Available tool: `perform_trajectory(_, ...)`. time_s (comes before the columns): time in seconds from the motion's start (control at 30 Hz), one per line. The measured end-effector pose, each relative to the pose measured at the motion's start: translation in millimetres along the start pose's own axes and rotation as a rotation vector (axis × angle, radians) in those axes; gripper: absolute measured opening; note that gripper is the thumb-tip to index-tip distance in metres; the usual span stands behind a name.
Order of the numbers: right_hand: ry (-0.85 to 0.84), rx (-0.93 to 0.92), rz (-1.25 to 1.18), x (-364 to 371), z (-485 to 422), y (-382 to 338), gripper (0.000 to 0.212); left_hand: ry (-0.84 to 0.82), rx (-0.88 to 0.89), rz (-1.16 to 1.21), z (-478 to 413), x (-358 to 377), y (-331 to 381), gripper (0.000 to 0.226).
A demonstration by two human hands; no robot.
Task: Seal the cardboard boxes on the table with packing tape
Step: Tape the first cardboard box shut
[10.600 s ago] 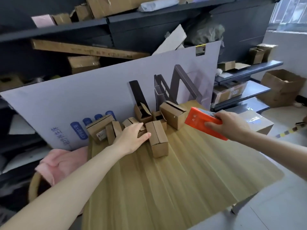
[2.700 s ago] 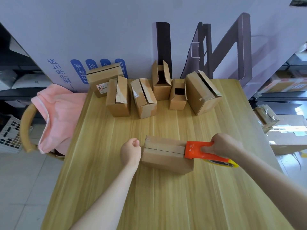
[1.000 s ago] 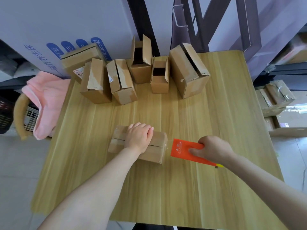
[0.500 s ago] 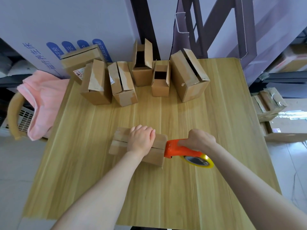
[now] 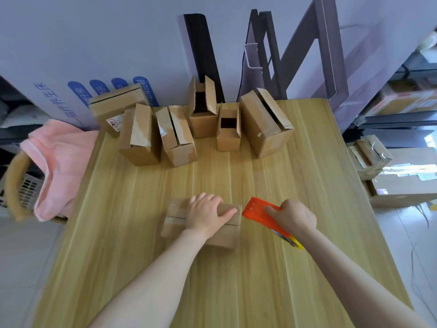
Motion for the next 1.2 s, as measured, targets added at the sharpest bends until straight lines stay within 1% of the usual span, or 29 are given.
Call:
perform_trajectory(0.07, 0.04, -0.063, -0.109, -1.4, 13.7, 4.0, 0.052, 0.015, -0.101, 0.007, 6.4, -3.6, -13.0, 0.066)
perform_trajectory(0.13, 0.05, -0.165, -0.262, -2.1, 28.8, 2.5, 0.052, 0.041, -0.266, 0.05, 17.6, -8.1, -31.2, 0.065)
perform_trajectory(0.2, 0.068, -0.289, -0.439, -5.0, 47.0, -3.0, 0.042, 0.071, -0.449, 0.134, 34.3, -10.8, -49.6, 0.06)
perform_trajectory(0.27, 0.085, -0.395, -0.594, -8.3, 66.1, -9.6, 0.028, 0.049, -0.591, 0.274, 49.5, -6.2, -63.6, 0.052)
perform_trajectory(0.33, 0.077, -0.475, -0.702, -11.3, 83.2, -17.7, 0.021, 0.041, -0.63, 0.467, 55.2, -3.1, -69.9, 0.037)
perform_trajectory(0.37, 0.069, -0.508, -0.735, -12.8, 90.7, -22.0, 0.02, 0.054, -0.598, 0.603, 55.6, -6.7, -68.9, 0.03)
perform_trajectory(0.4, 0.062, -0.538, -0.755, -14.9, 97.7, -26.6, 0.019, 0.074, -0.529, 0.763, 54.2, -14.7, -64.9, 0.026)
perform_trajectory(0.47, 0.058, -0.595, -0.778, -20.5, 111.3, -35.8, 0.018, 0.09, -0.337, 1.067, 51.1, -41.9, -51.3, 0.021)
perform_trajectory(0.53, 0.058, -0.644, -0.801, -25.5, 123.7, -44.5, 0.018, -0.029, -0.16, 1.264, 53.4, -72.2, -32.0, 0.026)
perform_trajectory(0.57, 0.057, -0.661, -0.809, -27.5, 128.9, -48.7, 0.019, -0.114, -0.085, 1.306, 56.6, -85.5, -22.6, 0.033)
perform_trajectory(0.63, 0.061, -0.684, -0.809, -30.4, 136.1, -56.6, 0.019, -0.237, 0.023, 1.307, 65.1, -107.4, -10.5, 0.043)
perform_trajectory(0.7, 0.08, -0.696, -0.788, -32.5, 140.0, -62.7, 0.018, -0.294, 0.082, 1.312, 72.5, -121.6, -4.4, 0.046)
perform_trajectory(0.77, 0.099, -0.705, -0.761, -33.5, 142.3, -67.0, 0.016, -0.323, 0.112, 1.329, 78.3, -130.2, -1.0, 0.044)
perform_trajectory(0.87, 0.105, -0.708, -0.75, -31.8, 143.7, -70.7, 0.014, -0.332, 0.131, 1.312, 83.8, -134.0, -1.7, 0.039)
perform_trajectory(0.97, 0.105, -0.712, -0.748, -29.9, 146.6, -73.8, 0.014, -0.339, 0.157, 1.298, 89.2, -136.0, -1.3, 0.046)
perform_trajectory(1.2, 0.121, -0.704, -0.756, -29.5, 151.6, -74.8, 0.013, -0.301, 0.187, 1.36, 94.0, -141.0, -4.6, 0.045)
Point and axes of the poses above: each hand's wrist, its own z-axis away from the middle knuckle, its own x-axis out of the palm, y = z × x, the point moved 9 cm from there along -z, towards the middle knuckle, and after that the axes turned 13 degrees about -y, right-handed, at the moved point
